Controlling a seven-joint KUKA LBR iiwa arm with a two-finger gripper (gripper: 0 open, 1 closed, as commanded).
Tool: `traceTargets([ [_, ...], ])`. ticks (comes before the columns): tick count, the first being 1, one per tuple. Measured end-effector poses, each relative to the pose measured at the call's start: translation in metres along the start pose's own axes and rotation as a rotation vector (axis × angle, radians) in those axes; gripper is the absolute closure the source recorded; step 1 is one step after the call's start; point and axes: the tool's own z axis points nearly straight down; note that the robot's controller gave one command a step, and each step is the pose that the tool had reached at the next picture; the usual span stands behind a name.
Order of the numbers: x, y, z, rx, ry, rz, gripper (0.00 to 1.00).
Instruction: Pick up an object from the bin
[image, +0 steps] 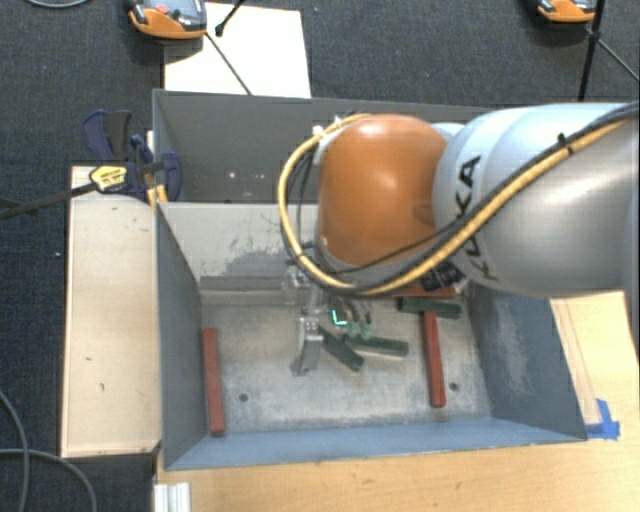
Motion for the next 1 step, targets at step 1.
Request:
traceTargets([
  [1,-0.0018,-0.0010,-0.0040,-0.001,-0.008,0.005,0.00],
])
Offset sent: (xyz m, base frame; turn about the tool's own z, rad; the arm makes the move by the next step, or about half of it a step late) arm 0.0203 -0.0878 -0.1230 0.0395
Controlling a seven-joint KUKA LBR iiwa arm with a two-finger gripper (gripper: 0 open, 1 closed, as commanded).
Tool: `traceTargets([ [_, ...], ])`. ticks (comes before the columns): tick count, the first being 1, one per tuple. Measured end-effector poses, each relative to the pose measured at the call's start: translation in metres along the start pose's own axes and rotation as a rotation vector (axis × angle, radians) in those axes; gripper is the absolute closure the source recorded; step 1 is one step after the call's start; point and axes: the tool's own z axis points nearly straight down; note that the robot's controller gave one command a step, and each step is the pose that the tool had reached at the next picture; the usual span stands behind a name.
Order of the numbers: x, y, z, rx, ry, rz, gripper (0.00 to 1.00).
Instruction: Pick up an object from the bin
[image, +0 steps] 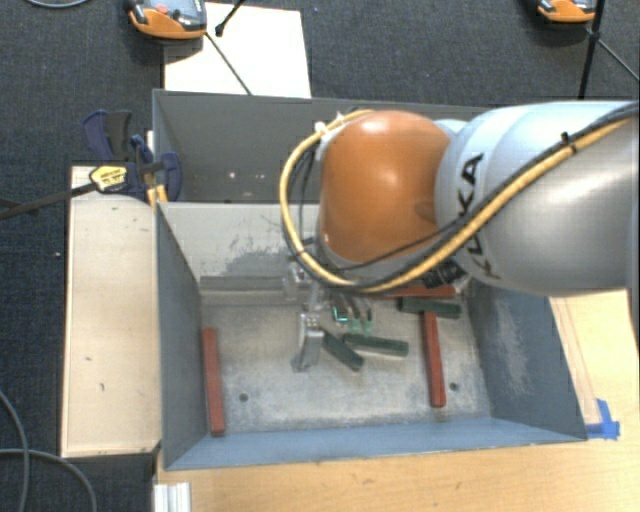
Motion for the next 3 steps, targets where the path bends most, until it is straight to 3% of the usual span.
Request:
traceTargets([
  [1,-0.009,-0.033,0.049,-0.003,-0.006,0.010,0.00],
  [2,-0.043,-0.048,0.091,0.001,-0.002,0.117,0.00],
  [3,-0.047,-0.054,0.099,-0.001,-0.001,0.082,0.00],
])
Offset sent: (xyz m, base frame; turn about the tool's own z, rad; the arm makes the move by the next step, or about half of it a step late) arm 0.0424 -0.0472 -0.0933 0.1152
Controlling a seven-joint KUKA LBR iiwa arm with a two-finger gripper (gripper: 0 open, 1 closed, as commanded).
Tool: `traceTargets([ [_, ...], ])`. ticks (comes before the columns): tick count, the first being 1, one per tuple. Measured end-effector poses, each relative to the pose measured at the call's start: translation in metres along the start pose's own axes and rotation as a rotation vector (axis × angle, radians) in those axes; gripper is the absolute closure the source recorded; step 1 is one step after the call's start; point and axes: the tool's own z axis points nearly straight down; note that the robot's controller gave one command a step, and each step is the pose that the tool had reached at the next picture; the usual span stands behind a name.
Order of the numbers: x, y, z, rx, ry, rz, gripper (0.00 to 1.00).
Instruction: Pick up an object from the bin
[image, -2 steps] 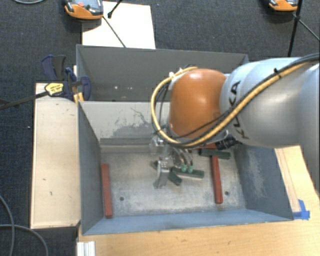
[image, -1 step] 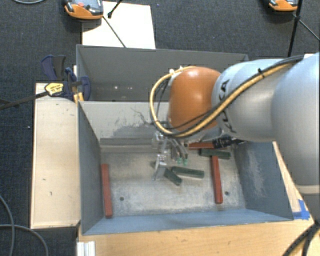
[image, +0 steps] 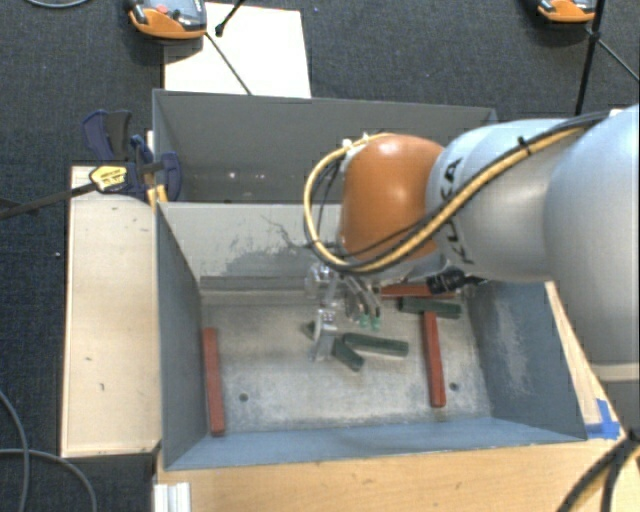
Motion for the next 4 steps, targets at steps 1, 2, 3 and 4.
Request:
traceTargets([
  [1,0.040,-0.034,0.046,0.002,0.000,-0.042,0.00],
  [2,0.010,-0.033,0.059,0.002,0.003,-0.032,0.00],
  [3,0.002,-0.058,0.062,0.001,0.002,-0.199,1.00],
  [4,0.002,-0.058,0.062,0.001,0.002,-0.198,1.00],
])
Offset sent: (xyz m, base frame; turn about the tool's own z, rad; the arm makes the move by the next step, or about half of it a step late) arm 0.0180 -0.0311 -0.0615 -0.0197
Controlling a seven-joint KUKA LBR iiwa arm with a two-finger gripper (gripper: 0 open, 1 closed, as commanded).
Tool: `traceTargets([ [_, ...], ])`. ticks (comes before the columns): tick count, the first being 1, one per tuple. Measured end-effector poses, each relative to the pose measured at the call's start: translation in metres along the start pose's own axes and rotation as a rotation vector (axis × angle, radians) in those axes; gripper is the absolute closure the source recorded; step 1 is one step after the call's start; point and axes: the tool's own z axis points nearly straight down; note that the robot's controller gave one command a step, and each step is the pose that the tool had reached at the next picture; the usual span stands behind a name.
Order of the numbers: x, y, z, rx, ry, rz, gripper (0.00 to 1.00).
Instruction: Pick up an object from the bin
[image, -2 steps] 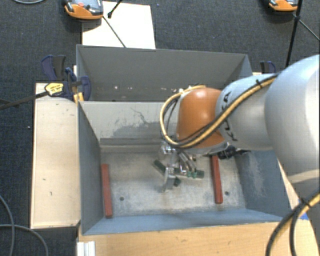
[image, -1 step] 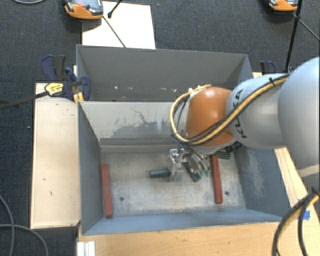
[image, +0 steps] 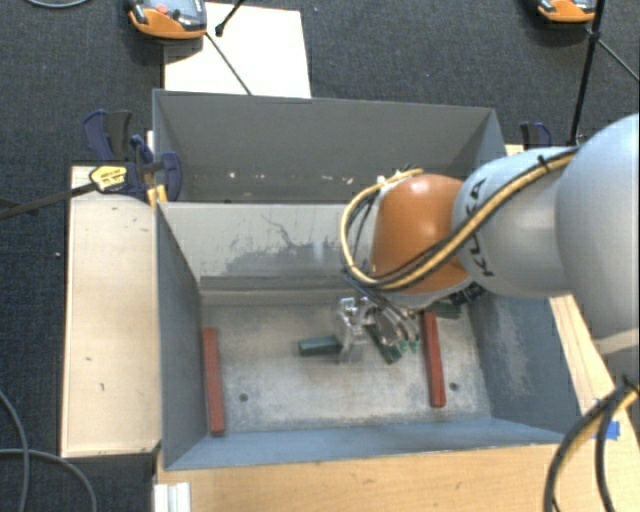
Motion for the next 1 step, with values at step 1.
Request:
traceTargets([
  [1,-0.0294,0.0150,-0.1764,0.000,-0.007,-0.102,1.00],
])
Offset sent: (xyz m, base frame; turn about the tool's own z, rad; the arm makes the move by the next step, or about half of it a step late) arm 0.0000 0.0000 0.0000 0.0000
